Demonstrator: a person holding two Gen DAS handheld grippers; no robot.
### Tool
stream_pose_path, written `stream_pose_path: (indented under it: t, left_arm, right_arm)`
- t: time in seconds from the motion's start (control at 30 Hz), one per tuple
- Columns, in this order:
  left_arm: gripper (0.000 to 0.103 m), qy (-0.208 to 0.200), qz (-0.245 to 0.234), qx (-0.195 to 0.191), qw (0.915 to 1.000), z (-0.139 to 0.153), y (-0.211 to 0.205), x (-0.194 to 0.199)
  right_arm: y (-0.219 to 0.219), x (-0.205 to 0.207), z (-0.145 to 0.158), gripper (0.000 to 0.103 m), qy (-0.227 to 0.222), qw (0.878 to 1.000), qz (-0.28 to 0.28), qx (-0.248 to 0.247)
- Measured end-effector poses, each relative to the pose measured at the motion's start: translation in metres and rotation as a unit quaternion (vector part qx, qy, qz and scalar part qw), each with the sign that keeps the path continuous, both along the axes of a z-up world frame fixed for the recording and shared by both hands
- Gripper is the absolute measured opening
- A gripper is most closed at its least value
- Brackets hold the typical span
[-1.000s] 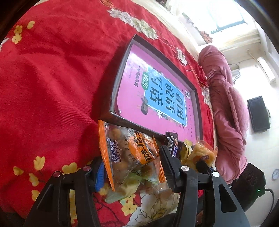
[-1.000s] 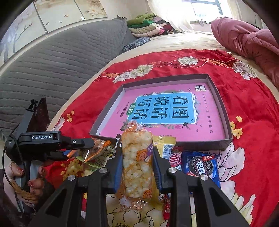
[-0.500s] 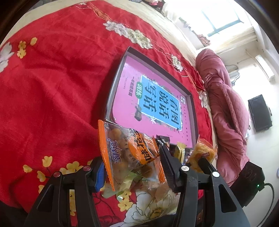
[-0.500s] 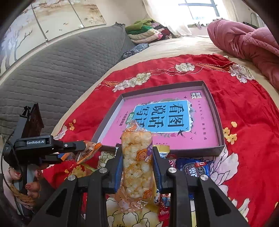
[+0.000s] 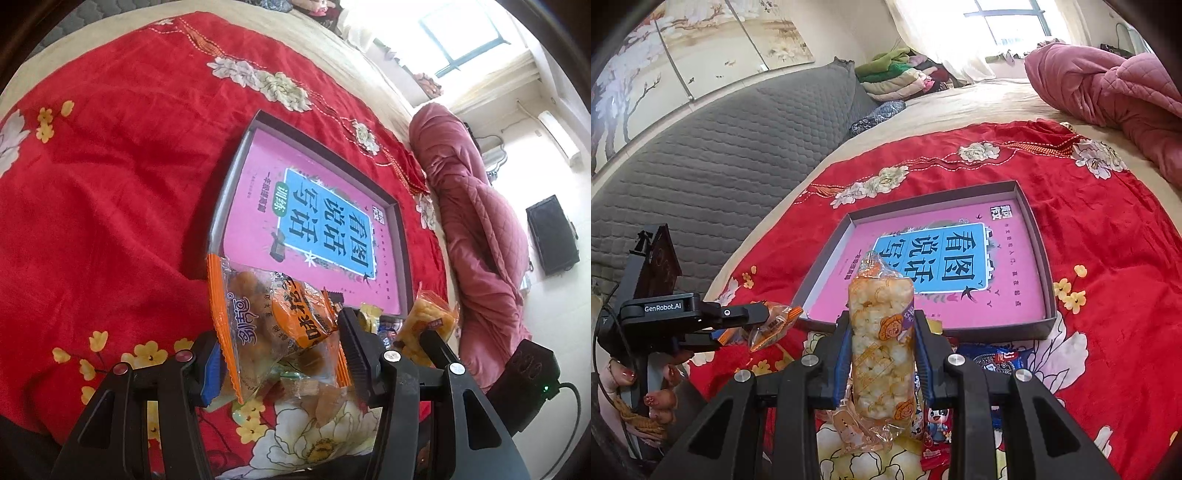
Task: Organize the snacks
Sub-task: 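Carry the nut bag with the left tool while the right tool carries the rice bag into the box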
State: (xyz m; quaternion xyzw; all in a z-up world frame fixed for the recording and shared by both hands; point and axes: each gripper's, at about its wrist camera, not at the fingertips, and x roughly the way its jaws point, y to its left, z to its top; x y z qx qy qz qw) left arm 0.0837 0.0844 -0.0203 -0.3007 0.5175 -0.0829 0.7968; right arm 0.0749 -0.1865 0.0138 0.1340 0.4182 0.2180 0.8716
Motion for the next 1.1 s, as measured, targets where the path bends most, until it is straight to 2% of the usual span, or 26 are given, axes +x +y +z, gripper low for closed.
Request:
stream_pose_path:
  t: [0.7,1.1]
  left_arm:
    - [0.057,-0.014,0.003,0.008,0.9999,0.011,-0.006,0.010]
    - [0.057,-0.022,-0.004,0.021,0.9995,0.013,-0.019,0.033]
  right_arm:
    - [-0.023,0.010,0.007,0.031,-0.010,0.999,-0.025,0.019]
    - [-0.033,0.028,0.015,0.031,-0.033,0.999,-0.038,0.009]
